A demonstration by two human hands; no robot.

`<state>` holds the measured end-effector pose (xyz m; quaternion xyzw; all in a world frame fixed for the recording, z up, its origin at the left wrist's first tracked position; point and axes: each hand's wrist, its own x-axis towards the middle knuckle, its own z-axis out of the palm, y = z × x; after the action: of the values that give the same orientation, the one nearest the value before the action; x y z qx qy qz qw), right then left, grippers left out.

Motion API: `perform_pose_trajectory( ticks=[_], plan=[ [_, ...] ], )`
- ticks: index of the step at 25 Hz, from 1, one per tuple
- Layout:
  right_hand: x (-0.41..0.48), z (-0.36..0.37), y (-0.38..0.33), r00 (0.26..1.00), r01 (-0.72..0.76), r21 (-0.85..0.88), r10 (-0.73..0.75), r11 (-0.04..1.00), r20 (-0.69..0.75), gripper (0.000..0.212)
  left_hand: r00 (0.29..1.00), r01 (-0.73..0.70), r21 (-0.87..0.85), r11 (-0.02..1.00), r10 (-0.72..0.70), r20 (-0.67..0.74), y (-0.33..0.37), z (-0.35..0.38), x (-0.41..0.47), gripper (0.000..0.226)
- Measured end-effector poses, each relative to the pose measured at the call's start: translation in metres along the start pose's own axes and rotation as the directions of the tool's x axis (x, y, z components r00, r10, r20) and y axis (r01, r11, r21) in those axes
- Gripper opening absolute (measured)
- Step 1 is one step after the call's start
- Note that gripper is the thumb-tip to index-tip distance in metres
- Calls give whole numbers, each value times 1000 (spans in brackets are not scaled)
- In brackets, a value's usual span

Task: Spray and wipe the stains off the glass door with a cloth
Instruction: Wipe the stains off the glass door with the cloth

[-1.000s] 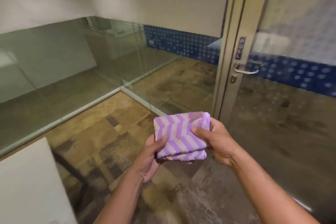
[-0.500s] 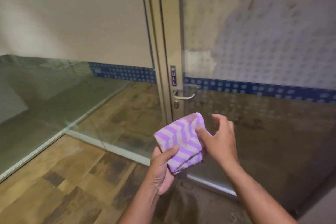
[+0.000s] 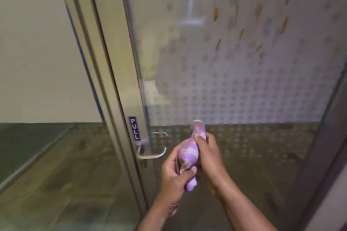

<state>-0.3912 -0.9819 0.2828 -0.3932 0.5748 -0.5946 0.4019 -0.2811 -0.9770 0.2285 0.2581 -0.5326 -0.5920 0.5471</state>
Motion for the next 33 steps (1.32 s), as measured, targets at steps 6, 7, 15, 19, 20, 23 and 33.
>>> perform_pose_trajectory(
  ticks=[6,7,15,19,20,23,33],
  plan=[
    [52,19,-33,932,268,341,-152,901,-329,34,902,-102,50,993,71,426,53,-36,95,61],
    [55,19,-39,886,362,282,-234,888,-400,31,910,-177,70,982,137,391,63,-44,112,55],
    [134,26,-68,168,531,-805,-964,265,-206,76,523,-648,744,162,805,281,157,-45,224,32],
    [183,49,-67,261,338,-934,-965,119,-29,69,391,-469,873,-132,855,340,179,-34,268,42],
    [188,58,-62,291,322,-942,-957,96,2,66,394,-428,888,-170,849,352,176,-32,276,45],
    [198,74,-55,270,317,-942,-963,107,-18,52,391,-340,903,-263,834,390,171,-30,298,51],
    [221,0,-61,155,244,-871,-904,426,-399,49,360,-163,929,-331,857,368,165,-27,319,60]
  ],
)
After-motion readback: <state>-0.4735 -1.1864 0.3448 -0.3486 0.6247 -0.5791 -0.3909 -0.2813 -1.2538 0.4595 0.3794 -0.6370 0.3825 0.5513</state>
